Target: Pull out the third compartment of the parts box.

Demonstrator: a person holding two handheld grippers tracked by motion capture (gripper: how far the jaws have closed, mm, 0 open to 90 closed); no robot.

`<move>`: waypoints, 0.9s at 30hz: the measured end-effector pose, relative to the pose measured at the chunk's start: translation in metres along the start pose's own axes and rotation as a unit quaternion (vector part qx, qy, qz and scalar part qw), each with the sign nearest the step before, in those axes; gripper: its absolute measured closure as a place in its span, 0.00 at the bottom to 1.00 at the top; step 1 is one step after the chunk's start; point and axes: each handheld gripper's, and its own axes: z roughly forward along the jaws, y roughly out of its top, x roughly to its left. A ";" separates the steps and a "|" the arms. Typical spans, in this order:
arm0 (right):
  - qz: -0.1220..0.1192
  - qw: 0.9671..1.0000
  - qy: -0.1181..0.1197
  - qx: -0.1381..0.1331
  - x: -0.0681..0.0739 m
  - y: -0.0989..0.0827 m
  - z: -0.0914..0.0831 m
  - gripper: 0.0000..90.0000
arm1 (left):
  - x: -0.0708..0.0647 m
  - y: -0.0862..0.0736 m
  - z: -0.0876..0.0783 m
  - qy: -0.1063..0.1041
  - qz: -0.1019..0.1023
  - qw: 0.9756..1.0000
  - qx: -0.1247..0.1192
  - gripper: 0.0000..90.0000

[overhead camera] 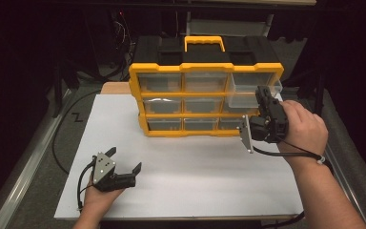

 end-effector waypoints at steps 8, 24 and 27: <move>-0.003 1.000 -0.010 -0.009 -0.001 -0.002 -0.013 0.90 | 0.000 0.000 0.000 0.001 -0.001 1.000 0.000 0.01; -0.004 1.000 -0.020 -0.018 0.003 -0.005 -0.027 0.90 | 0.000 0.000 -0.001 0.002 -0.001 1.000 0.000 0.01; -0.005 1.000 -0.022 -0.018 0.004 -0.005 -0.029 0.90 | 0.000 0.000 -0.001 0.002 -0.001 1.000 0.000 0.01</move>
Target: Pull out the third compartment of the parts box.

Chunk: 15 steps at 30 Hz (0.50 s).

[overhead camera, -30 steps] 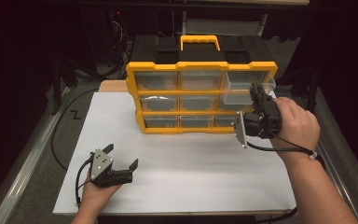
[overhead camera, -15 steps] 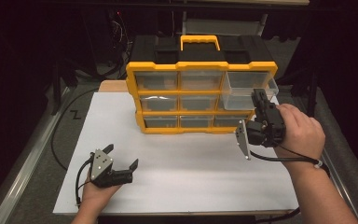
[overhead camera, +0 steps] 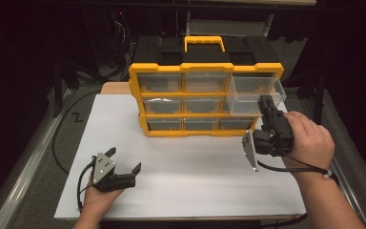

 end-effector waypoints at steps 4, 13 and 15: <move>-0.001 1.000 -0.002 -0.004 0.002 0.001 -0.001 0.90 | 0.000 0.000 0.000 0.000 0.000 1.000 0.001 0.01; 0.001 1.000 -0.003 -0.003 0.004 0.002 -0.003 0.89 | 0.000 0.000 0.000 0.000 0.000 1.000 0.001 0.01; 0.001 1.000 -0.003 -0.003 0.004 0.002 -0.003 0.89 | 0.000 0.000 0.000 0.000 0.000 1.000 0.001 0.01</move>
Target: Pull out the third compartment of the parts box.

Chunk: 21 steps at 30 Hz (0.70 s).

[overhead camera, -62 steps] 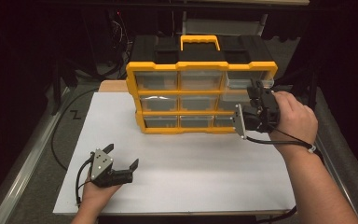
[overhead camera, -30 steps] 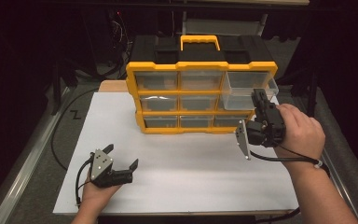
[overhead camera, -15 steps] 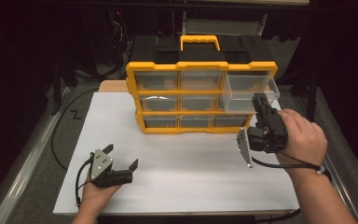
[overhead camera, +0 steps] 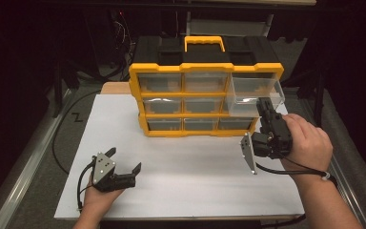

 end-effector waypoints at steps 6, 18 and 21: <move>0.001 1.000 0.001 0.000 0.000 -0.001 0.000 0.89 | 0.000 0.000 0.000 0.000 0.000 1.000 0.000 0.01; -0.001 1.000 0.002 0.001 -0.001 0.001 -0.001 0.88 | -0.001 0.000 -0.002 -0.002 0.001 1.000 -0.001 0.01; 0.006 1.000 0.016 0.006 -0.002 0.002 -0.001 0.78 | -0.003 0.000 -0.002 -0.002 0.002 1.000 -0.001 0.01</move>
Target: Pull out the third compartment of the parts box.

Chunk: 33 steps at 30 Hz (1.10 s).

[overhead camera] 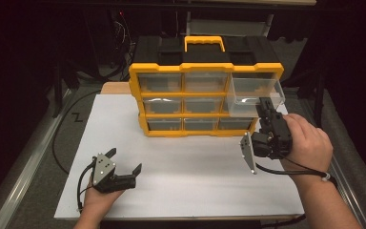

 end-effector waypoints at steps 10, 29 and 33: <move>0.014 1.000 0.017 -0.022 0.006 0.003 -0.019 0.65 | 0.000 -0.001 0.001 0.001 -0.004 1.000 0.003 0.01; 0.003 0.991 0.126 -0.033 0.113 0.009 -0.025 0.51 | 0.002 -0.001 0.001 0.000 -0.006 1.000 0.001 0.01; 0.006 0.988 0.152 -0.018 0.139 0.005 -0.025 0.50 | 0.003 -0.001 0.001 -0.001 -0.006 1.000 0.002 0.01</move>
